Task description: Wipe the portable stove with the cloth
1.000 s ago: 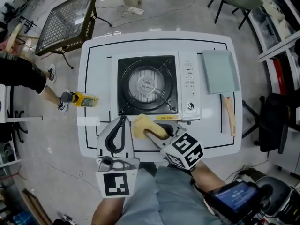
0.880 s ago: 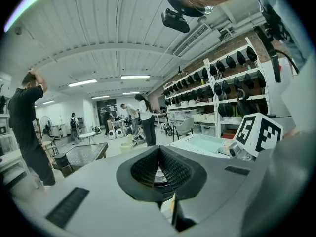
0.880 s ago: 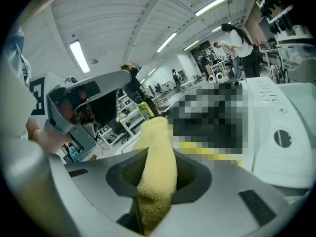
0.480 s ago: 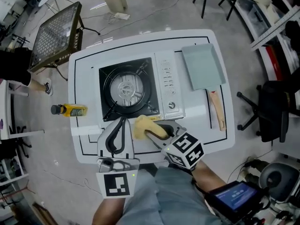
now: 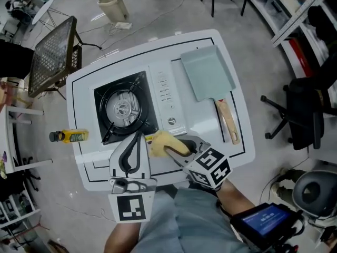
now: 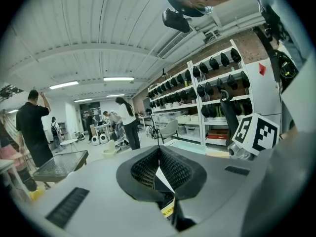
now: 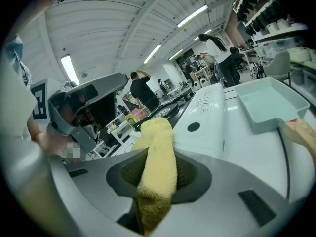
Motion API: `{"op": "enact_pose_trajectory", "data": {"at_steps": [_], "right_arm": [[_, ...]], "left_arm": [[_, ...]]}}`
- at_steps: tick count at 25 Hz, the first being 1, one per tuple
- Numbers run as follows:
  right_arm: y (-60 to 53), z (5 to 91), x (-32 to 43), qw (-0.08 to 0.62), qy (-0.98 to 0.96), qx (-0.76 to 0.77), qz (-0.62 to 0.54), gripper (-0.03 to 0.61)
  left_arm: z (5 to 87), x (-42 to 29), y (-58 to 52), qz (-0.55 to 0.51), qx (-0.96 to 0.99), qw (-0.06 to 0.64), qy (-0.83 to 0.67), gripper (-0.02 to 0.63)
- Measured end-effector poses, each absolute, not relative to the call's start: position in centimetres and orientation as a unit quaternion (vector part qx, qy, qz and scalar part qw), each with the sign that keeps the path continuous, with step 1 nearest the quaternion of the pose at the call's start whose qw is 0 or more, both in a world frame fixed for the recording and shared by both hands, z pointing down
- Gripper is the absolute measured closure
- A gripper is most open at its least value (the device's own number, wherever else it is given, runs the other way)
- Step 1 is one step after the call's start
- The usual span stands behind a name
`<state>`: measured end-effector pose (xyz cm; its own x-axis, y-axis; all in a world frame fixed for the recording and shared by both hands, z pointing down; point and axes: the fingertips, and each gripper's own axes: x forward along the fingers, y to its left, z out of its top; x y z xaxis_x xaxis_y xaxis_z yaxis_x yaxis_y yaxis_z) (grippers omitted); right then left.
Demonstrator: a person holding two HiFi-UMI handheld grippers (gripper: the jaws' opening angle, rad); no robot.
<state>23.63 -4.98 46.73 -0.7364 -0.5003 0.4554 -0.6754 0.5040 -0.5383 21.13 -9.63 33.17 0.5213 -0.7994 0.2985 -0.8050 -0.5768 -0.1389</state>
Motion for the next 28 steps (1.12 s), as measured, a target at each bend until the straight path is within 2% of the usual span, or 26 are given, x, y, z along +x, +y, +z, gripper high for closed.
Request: {"op": "enact_pose_trajectory", "data": {"at_steps": [10, 17, 24, 28], "right_arm": [[-3.3, 46.8, 31.3, 0.114, -0.837, 0.394, 0.362, 0.448], [-3.0, 43.7, 36.3, 0.11, -0.839, 0.423, 0.325, 0.448], [-5.3, 38.2, 35.6, 0.1, -0.87, 0.405, 0.261, 0.446], [-6.8, 38.2, 32.9, 0.111, -0.882, 0.386, 0.245, 0.446]], "left_arm": [[32.7, 27.7, -8.0, 0.154, 0.892, -0.003, -0.426, 0.595], [29.5, 30.8, -6.3, 0.121, 0.895, -0.022, -0.43, 0.595], [25.7, 27.9, -5.5, 0.092, 0.869, -0.045, -0.484, 0.595], [25.9, 24.3, -6.2, 0.085, 0.85, -0.036, -0.519, 0.595]]}}
